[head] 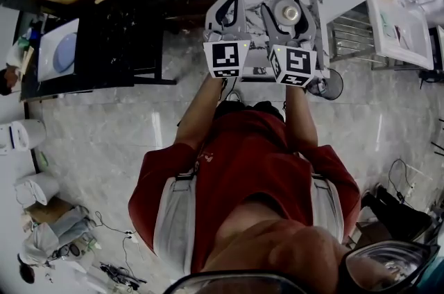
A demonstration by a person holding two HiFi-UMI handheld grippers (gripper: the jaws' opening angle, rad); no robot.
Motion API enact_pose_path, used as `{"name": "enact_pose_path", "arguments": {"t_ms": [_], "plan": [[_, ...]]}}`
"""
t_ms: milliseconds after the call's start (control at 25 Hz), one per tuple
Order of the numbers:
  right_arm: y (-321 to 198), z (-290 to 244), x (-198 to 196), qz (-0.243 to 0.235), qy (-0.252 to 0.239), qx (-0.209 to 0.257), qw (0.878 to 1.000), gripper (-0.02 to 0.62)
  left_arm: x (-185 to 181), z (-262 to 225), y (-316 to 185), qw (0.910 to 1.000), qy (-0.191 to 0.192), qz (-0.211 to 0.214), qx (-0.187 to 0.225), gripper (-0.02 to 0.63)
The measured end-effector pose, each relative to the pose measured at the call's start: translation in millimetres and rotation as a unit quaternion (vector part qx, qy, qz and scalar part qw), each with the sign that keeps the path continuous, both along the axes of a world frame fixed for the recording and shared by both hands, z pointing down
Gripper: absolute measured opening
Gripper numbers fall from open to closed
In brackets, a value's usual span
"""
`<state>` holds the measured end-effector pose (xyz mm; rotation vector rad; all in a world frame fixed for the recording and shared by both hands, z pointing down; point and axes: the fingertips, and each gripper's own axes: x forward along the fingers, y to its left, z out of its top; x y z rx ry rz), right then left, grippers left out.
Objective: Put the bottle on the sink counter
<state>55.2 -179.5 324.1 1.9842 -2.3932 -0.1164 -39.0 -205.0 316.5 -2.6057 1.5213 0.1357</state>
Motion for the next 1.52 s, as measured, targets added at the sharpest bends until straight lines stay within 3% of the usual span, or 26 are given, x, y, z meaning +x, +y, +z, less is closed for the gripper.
{"name": "enact_pose_path", "arguments": {"t_ms": [320, 1000, 1520], "plan": [[-21.7, -3.5, 9.6, 0.003, -0.005, 0.002, 1.000, 0.337, 8.7, -3.6, -22.1, 1.0000, -0.001, 0.001, 0.001, 0.003], [-76.4, -9.4, 59.1, -0.049, -0.011, 0.008, 0.999, 0.337, 57.9, -9.8, -68.5, 0.9989, -0.014, -0.045, 0.007, 0.003], [-98.4, 10.9, 74.5, -0.119, -0.027, -0.013, 0.992, 0.337, 78.0, 10.4, -86.7, 0.9939, -0.028, -0.106, -0.014, 0.003]]}}
